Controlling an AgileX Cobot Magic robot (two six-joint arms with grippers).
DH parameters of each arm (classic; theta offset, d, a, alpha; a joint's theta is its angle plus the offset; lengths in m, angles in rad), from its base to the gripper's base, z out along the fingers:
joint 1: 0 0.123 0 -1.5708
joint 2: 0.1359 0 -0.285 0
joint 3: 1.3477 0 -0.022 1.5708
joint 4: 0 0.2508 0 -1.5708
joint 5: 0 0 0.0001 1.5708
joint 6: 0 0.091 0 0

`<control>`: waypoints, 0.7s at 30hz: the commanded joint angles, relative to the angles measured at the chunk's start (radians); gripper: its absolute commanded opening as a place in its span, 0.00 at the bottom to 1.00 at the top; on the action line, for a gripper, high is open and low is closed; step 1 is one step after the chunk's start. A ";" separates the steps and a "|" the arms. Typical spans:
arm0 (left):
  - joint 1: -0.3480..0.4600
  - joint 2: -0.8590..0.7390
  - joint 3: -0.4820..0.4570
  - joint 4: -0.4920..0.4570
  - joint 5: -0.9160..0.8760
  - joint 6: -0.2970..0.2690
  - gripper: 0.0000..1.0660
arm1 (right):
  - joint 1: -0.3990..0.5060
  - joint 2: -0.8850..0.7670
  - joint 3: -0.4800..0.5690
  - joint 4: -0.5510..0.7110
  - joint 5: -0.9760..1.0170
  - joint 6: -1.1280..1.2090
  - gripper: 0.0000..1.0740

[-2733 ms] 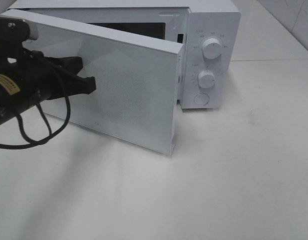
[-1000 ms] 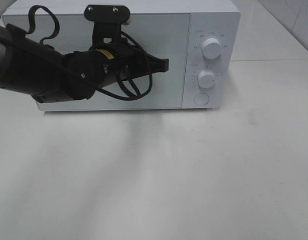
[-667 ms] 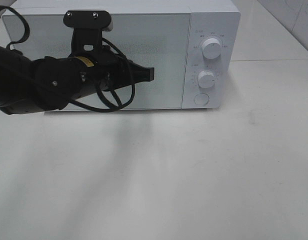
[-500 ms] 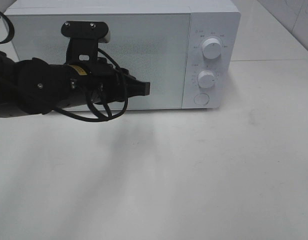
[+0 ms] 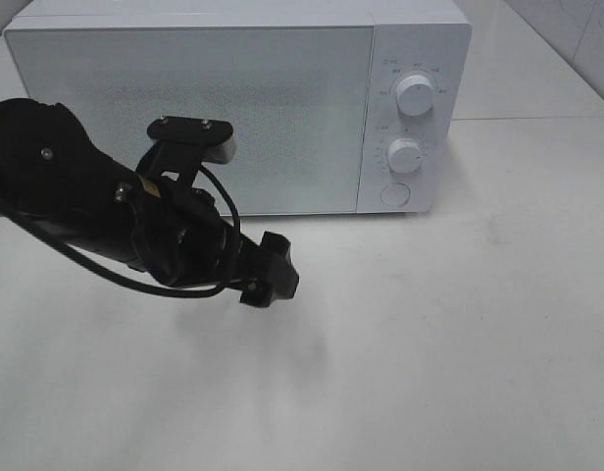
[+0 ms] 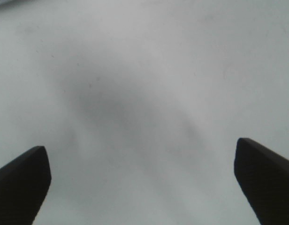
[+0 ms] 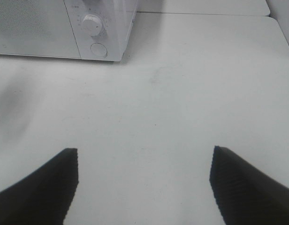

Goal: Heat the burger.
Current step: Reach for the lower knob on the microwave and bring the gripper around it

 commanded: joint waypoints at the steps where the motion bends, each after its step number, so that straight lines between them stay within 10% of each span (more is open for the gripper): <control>1: -0.001 -0.045 0.002 0.055 0.127 -0.003 0.94 | -0.008 -0.029 0.001 0.003 -0.013 0.001 0.71; 21: 0.465 -0.306 -0.002 0.156 0.694 -0.011 0.94 | -0.008 -0.029 0.001 0.003 -0.013 0.001 0.71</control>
